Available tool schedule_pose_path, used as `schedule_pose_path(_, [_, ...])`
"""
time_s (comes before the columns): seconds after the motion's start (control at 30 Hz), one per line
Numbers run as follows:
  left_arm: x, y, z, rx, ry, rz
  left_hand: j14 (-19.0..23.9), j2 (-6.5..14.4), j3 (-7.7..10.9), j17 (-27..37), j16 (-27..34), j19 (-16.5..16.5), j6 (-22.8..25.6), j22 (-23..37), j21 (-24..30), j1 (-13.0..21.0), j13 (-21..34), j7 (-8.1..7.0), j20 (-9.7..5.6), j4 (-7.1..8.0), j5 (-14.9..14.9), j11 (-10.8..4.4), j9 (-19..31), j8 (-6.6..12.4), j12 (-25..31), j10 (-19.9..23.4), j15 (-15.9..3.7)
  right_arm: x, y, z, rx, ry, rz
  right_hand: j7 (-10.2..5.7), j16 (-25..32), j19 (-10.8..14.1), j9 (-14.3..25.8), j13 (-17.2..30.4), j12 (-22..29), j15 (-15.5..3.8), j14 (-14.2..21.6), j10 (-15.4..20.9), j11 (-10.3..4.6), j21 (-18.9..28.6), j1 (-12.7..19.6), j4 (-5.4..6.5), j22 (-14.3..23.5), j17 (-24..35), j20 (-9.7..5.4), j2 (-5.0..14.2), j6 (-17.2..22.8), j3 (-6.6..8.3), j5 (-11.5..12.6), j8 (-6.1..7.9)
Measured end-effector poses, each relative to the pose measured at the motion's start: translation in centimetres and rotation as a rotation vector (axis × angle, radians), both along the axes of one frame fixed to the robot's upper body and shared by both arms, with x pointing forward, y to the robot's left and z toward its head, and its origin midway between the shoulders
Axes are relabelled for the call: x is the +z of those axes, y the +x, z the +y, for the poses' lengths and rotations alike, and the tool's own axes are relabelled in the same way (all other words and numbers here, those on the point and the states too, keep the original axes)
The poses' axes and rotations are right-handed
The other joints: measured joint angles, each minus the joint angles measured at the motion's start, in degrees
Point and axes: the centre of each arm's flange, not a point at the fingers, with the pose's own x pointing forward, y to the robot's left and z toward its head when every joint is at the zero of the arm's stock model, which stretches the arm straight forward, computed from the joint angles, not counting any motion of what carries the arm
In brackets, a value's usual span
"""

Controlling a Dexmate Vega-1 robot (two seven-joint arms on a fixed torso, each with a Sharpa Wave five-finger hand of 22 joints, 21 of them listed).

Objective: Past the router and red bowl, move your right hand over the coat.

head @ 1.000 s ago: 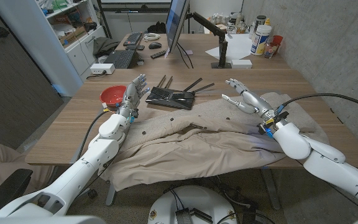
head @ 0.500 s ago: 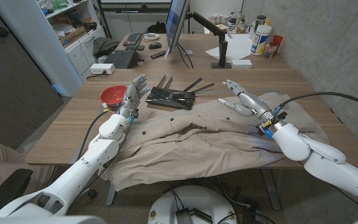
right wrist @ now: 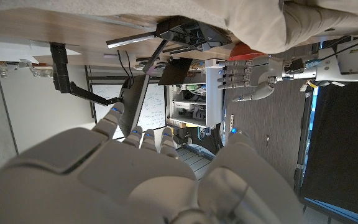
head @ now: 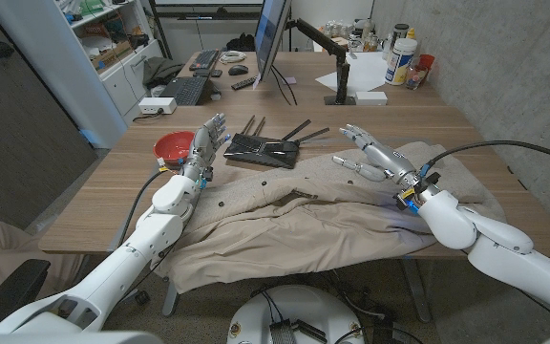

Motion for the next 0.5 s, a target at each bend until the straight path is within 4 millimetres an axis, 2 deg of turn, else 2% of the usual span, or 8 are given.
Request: schedule_pose_path(0.5, [0.03, 0.04, -0.02, 0.004, -0.005, -0.006, -0.89, -0.4, -0.17, 0.0, 0.0, -0.17, 0.0, 0.0, -0.65, -0.4, 0.0, 0.0, -0.17, 0.16, 0.0, 0.0, -0.13, 0.0, 0.0, 0.0, -0.08, -0.25, -0.24, 0.17, -0.031, -0.036, -0.014, -0.01, -0.23, -0.63, -0.01, 0.0, 0.33, -0.01, 0.0, -0.43, 0.44, 0.0, 0.51, -0.57, 0.0, 0.0, -0.63, 0.08, -0.62, 0.1, 0.0, 0.0])
